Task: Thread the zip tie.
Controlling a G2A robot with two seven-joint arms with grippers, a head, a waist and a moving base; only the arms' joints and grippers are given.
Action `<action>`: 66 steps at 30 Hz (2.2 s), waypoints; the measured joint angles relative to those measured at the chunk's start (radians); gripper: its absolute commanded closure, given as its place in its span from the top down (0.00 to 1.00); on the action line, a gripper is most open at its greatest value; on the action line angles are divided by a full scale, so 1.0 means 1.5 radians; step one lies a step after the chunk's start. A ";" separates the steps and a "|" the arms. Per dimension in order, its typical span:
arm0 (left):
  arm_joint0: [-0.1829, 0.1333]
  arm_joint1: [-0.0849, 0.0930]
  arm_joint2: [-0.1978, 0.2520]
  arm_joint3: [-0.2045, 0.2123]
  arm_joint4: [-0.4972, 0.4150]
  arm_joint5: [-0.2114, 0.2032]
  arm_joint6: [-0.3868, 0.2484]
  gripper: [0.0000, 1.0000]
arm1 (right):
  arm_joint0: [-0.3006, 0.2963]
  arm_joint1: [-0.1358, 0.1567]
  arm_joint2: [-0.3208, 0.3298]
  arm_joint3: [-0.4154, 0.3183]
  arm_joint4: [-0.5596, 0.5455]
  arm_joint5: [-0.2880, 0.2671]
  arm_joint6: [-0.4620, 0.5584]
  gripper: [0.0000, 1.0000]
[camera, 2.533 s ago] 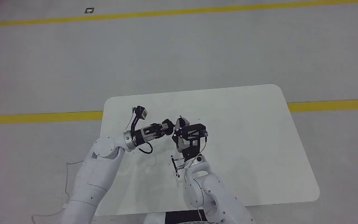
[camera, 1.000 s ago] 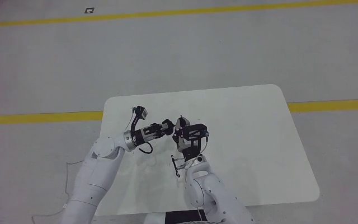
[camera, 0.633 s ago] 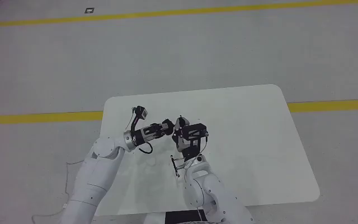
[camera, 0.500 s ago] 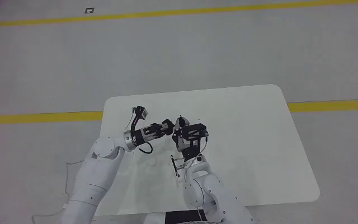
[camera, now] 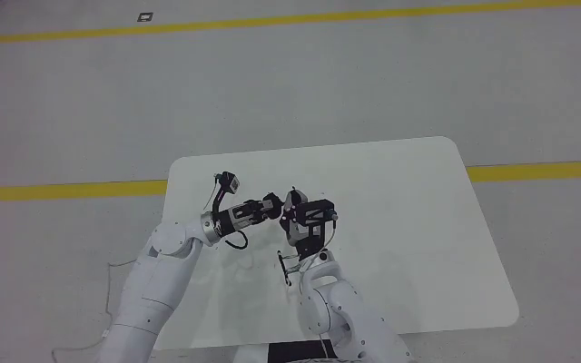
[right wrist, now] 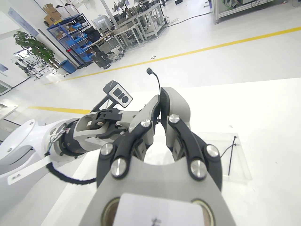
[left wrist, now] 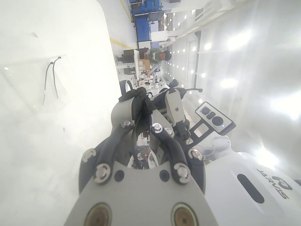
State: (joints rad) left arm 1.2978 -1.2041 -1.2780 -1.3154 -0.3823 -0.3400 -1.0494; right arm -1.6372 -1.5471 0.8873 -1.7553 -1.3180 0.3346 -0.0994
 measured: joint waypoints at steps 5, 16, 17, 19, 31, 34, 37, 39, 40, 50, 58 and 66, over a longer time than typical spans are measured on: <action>0.000 0.000 0.000 0.000 0.000 0.000 0.000 0.00 | 0.000 0.000 0.000 0.001 -0.001 0.002 0.003 0.00; 0.000 0.000 0.000 0.000 0.000 0.000 0.000 0.00 | -0.004 0.000 0.000 -0.007 0.000 -0.002 -0.004 0.00; 0.000 0.000 0.000 0.000 0.000 0.000 0.000 0.00 | -0.005 0.000 0.000 -0.008 0.001 -0.003 -0.004 0.00; 0.000 0.000 0.000 0.000 0.000 0.000 0.000 0.00 | -0.006 0.000 0.001 -0.009 0.001 -0.005 -0.005 0.00; 0.000 0.000 0.000 0.000 0.000 0.000 0.000 0.00 | -0.002 0.000 0.001 -0.005 0.005 -0.007 -0.008 0.00; 0.000 0.000 0.000 0.000 0.000 0.000 0.000 0.00 | -0.001 0.000 0.001 -0.003 0.005 -0.006 -0.009 0.00; 0.000 0.000 0.000 0.000 0.000 0.000 0.000 0.00 | 0.000 -0.001 0.001 -0.002 0.007 -0.004 -0.011 0.00; 0.000 0.000 0.000 0.000 0.000 0.000 0.000 0.00 | 0.001 -0.001 0.001 0.000 0.006 -0.003 -0.012 0.00; 0.000 0.000 0.000 0.000 0.000 0.000 0.000 0.00 | 0.001 -0.001 0.001 0.001 0.006 -0.002 -0.012 0.00; 0.000 0.000 0.000 0.000 0.000 0.000 0.000 0.00 | 0.007 -0.002 0.000 0.006 0.005 0.003 -0.002 0.00; 0.000 0.000 0.000 0.000 0.000 0.000 0.000 0.00 | 0.006 -0.002 0.000 0.005 0.004 0.003 0.001 0.00; 0.000 0.000 0.000 0.000 0.000 0.000 0.000 0.00 | 0.006 -0.002 0.003 0.008 0.004 0.004 0.012 0.00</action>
State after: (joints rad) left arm 1.2978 -1.2041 -1.2780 -1.3154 -0.3823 -0.3400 -1.0494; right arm -1.6276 -1.5503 0.8916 -1.7435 -1.3124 0.3400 -0.0819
